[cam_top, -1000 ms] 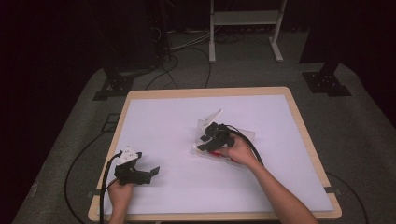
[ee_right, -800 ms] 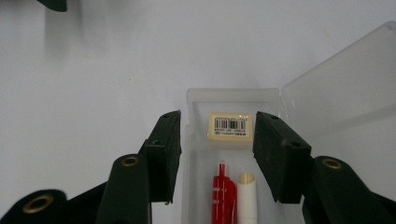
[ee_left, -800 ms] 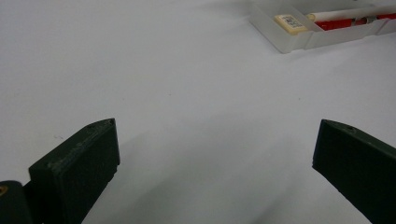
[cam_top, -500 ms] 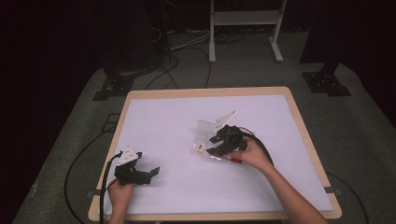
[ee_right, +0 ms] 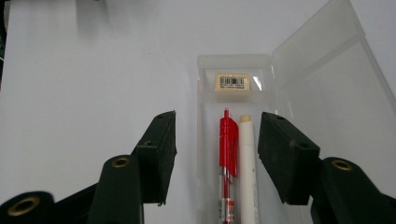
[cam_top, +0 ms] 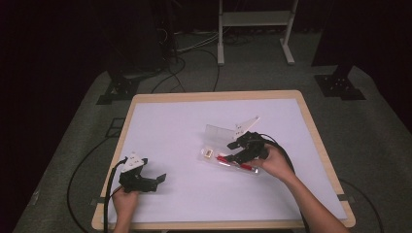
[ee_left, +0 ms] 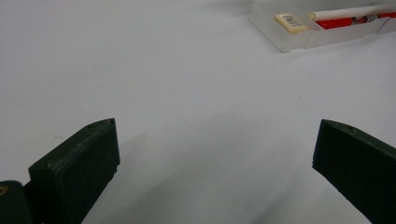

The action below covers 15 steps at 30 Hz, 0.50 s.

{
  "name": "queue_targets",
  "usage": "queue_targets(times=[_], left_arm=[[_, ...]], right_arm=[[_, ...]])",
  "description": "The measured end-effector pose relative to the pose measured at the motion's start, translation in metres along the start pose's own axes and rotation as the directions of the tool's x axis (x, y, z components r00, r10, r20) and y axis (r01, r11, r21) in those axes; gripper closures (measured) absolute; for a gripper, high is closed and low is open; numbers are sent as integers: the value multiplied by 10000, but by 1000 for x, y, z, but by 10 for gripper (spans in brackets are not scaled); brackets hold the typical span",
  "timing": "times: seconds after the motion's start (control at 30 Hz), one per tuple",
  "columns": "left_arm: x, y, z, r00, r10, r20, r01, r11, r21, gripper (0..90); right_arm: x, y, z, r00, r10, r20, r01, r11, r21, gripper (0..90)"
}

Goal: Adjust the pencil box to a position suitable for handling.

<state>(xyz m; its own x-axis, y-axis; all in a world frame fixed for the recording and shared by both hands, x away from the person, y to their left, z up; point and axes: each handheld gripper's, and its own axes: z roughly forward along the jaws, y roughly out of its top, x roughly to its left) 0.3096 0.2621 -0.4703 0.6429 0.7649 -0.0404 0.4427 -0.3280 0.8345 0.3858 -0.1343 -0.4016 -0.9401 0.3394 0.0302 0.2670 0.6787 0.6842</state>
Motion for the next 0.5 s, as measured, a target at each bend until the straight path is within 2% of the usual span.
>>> queue_targets(times=[0.5], left_arm=[[0, 0, 0, 10000, 26, 26, -26, 10000, -23, 1]], right_arm=[[1, -24, -25, 9994, 234, 261, -233, 9997, -50, 446]])
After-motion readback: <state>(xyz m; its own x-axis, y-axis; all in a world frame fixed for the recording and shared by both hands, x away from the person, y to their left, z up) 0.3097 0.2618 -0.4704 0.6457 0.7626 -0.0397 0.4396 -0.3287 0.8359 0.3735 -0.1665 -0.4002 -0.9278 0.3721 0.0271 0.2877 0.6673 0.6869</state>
